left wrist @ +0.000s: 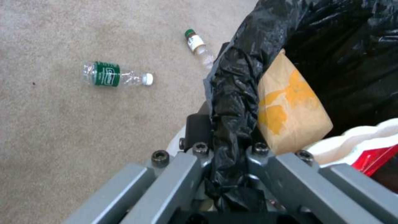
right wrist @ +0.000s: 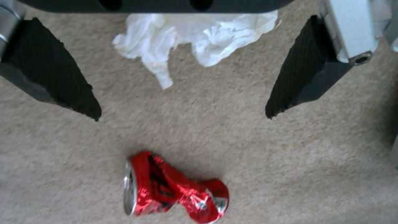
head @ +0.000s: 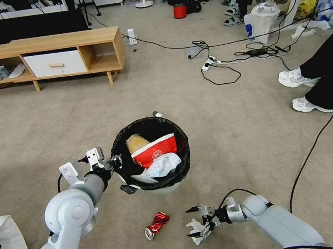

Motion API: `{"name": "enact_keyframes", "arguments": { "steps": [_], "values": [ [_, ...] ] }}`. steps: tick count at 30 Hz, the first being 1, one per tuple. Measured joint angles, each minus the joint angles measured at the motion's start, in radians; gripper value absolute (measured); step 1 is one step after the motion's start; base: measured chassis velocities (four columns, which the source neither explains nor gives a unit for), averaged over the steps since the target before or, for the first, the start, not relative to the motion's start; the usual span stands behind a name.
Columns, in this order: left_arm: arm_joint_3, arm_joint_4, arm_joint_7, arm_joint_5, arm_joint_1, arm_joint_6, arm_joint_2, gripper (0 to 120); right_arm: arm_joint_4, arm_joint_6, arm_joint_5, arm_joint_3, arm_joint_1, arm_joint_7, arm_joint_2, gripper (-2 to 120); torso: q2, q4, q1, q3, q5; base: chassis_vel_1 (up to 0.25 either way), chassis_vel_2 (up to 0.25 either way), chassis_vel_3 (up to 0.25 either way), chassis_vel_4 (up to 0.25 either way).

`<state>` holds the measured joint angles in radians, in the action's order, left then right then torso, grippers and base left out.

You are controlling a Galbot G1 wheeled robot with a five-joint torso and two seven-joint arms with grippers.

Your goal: Pick up the trash bin and place the garbage on the floor into it.

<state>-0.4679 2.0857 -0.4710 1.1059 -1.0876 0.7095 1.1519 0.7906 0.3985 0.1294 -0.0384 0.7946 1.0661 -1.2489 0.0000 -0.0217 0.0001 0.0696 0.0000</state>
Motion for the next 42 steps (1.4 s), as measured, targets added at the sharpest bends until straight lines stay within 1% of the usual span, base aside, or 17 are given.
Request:
{"name": "enact_keyframes", "arguments": {
  "steps": [10, 18, 42],
  "values": [
    [0.001, -0.003, 0.001, -0.001, 0.002, -0.001, 0.003, 3, -0.02, 0.001, -0.008, 0.0, 0.005, 0.0, 0.003, 100, 0.0, -0.0001, 0.0, 0.0, -0.0001, 0.0, 0.0, 0.0, 0.0],
    [0.001, -0.004, 0.001, -0.002, 0.005, -0.002, 0.004, 3, -0.072, 0.006, -0.027, 0.008, 0.005, -0.001, -0.012, 100, 0.0, 0.0, 0.0, 0.0, 0.0, 0.0, 0.0, 0.0, 0.0],
    [0.003, -0.002, 0.003, -0.007, 0.0, -0.003, 0.006, 3, -0.107, 0.015, -0.04, 0.032, 0.009, -0.008, -0.019, 99, 0.0, 0.0, 0.0, 0.0, 0.0, 0.0, 0.0, 0.0, 0.0]
  ]
}}
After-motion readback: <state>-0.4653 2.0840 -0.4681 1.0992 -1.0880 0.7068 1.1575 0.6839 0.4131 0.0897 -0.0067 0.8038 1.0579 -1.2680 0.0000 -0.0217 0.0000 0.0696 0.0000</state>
